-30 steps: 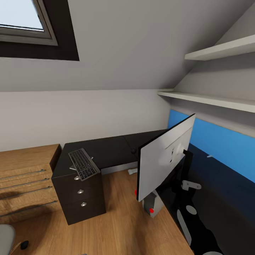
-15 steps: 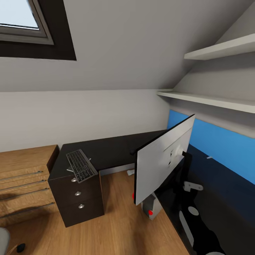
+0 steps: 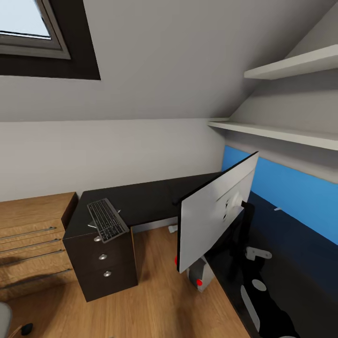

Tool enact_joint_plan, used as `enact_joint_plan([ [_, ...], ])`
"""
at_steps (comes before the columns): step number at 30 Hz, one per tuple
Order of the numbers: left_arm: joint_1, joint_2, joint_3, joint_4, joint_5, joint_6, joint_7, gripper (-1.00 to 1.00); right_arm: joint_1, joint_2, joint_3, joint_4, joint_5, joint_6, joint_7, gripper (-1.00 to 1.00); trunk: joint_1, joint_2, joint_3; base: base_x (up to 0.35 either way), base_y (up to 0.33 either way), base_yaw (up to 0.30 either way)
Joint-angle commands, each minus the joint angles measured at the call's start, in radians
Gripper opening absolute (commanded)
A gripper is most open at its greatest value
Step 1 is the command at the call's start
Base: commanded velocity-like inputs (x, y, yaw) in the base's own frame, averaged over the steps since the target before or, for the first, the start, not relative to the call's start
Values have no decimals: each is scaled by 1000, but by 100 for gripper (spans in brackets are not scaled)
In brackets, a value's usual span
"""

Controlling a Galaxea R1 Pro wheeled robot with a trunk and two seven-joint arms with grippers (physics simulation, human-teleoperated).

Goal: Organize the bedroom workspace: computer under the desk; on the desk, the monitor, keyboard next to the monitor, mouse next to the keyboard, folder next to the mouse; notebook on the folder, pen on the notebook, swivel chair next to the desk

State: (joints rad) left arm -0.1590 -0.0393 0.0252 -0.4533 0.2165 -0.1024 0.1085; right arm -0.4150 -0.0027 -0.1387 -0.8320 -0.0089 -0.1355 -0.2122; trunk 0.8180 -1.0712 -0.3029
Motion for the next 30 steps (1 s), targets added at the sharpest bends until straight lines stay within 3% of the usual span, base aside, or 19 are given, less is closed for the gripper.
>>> enact_joint_plan([
  [1,-1,-1,3,0,5,-3,0,100,-1,-2,0,4,-1,-9,-3,100,0,-1,-1,10,-7,0],
  [7,-1,-1,4,-2,6,-3,0,100,-1,-14,-1,17,0,-30,-3,100,0,-1,-1,5,-4,0],
  [13,-1,-2,3,-2,6,-3,0,100,-1,-42,-1,29,-1,-70,-4,100,23,-43,-20,1,-1,0],
  [30,-1,-2,2,-2,6,-10,0,100,-1,-46,-1,30,-2,-120,-4,100,88,-162,-73,0,0,0],
])
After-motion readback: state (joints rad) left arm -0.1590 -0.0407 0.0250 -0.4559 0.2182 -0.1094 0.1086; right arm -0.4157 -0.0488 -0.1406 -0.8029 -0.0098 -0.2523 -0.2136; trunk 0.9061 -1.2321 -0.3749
